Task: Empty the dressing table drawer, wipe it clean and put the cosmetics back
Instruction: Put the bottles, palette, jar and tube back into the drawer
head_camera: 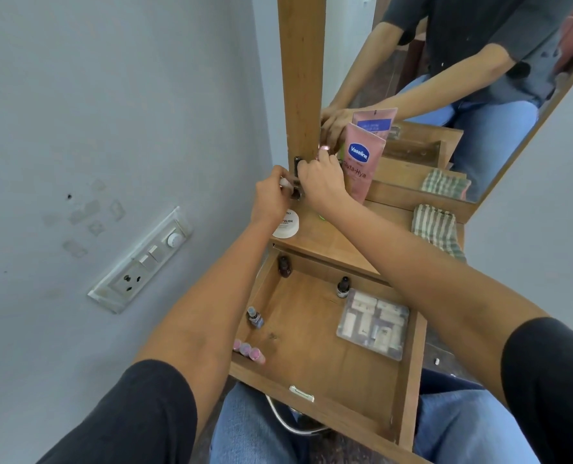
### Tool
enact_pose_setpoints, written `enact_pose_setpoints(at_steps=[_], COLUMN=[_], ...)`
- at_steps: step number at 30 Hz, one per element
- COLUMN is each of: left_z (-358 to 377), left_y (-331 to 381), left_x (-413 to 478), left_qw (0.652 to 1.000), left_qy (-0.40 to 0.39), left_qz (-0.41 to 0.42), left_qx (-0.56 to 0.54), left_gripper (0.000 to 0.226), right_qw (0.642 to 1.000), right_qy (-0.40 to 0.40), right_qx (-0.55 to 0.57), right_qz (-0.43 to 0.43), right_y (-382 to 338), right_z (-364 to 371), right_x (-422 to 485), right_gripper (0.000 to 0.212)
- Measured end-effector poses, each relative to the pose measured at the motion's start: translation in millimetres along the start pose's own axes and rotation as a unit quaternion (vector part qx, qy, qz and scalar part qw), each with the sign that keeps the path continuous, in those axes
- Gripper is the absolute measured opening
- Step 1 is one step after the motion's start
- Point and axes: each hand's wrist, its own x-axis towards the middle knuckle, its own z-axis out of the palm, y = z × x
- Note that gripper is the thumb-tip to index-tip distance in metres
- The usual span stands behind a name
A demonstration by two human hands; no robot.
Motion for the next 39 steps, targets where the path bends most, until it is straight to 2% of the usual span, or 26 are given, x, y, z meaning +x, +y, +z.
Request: enact_pose_setpoints(at_steps=[6,10,12,16,22,28,35,39], left_z=[-37,-57,-58,-49,-25,-3,19,31], left_y=[22,28,22,0,-31,-42,-43,-47], left_x=[-14,-52,-78,-124,-160,-158,-140,-139], left_qw=[0.997,0.994,0.995,0.999,0.996,0.990,0.986,0.988], left_qy=[0.060,0.083,0.074,0.034,-0.046,-0.057,-0.053,-0.025], left_qz=[0.014,0.013,0.007,-0.006,-0.075,-0.122,-0.140,-0.129], left_qx=[-0.048,-0.075,-0.070,-0.028,-0.009,0.038,0.077,0.086], left_gripper=[0.018,0.026,0.027,0.017,0.016,0.017,0.019,0.017], right_qw=[0.996,0.978,0.967,0.957,0.933,0.926,0.916,0.911], right_qy=[0.080,0.124,0.110,0.051,-0.047,-0.126,-0.136,-0.130], right_qx=[0.045,0.165,0.227,0.281,0.349,0.345,0.366,0.373], right_qz=[-0.015,0.022,0.038,0.045,0.075,0.087,0.093,0.120], right_y=[0,1,-1,-9,-26,-39,-47,-49], right_z=[-35,-49,-47,-17,43,79,100,109], right_x=[-16,-49,-75,-129,-175,-179,-174,-177], right_gripper=[0.018,0.020,0.020,0.020,0.024,0.020,0.023,0.023])
